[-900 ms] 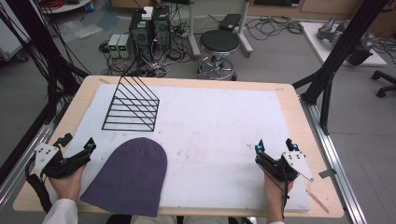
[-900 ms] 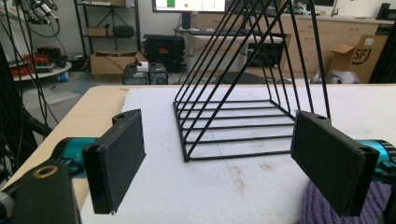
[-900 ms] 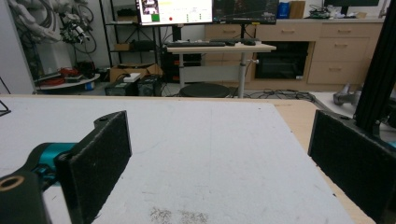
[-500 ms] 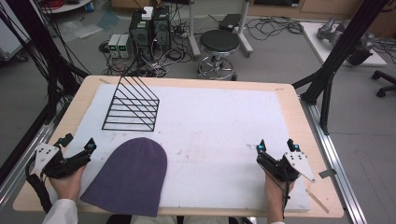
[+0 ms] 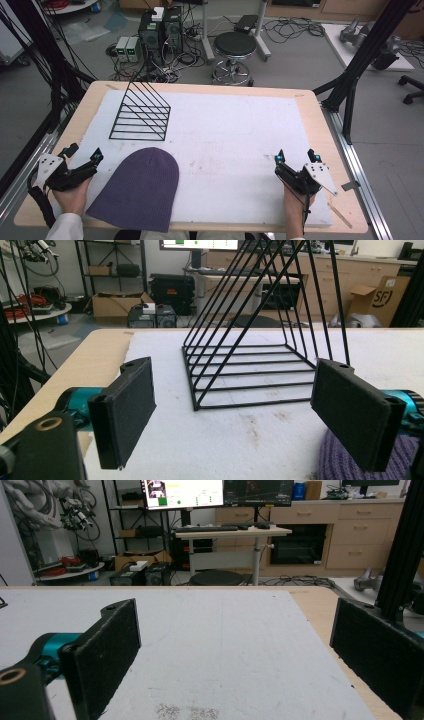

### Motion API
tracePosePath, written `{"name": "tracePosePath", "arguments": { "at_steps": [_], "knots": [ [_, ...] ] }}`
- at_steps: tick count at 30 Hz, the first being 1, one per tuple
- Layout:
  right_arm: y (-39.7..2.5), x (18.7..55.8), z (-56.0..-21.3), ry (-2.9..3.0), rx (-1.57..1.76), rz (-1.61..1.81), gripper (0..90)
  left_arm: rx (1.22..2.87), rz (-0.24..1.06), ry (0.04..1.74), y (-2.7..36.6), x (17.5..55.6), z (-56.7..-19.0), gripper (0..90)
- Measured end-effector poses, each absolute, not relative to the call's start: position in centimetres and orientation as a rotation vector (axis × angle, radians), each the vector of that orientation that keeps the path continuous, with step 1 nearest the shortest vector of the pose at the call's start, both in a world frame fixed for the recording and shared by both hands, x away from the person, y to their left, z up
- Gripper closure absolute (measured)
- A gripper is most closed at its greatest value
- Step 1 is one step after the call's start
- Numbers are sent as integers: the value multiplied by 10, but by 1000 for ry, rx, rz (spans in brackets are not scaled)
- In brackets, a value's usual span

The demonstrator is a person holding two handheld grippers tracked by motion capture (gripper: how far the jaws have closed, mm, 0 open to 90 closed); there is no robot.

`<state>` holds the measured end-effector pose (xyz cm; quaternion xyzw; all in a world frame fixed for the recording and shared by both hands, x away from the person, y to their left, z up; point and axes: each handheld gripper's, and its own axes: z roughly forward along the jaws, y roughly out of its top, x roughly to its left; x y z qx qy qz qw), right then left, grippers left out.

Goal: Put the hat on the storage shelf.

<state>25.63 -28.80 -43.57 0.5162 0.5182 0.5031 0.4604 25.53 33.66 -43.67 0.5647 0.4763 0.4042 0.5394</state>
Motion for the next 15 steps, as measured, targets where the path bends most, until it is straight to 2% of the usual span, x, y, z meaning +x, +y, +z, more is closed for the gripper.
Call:
{"name": "tracePosePath", "arguments": {
  "at_steps": [10,15],
  "knots": [
    [-288,257,-436,1278,1275,1238,52,1379,956,1093,332,256,-432,180],
    [-288,257,-436,1279,1267,1230,52,1399,903,1066,332,259,-426,192]
  ]
}}
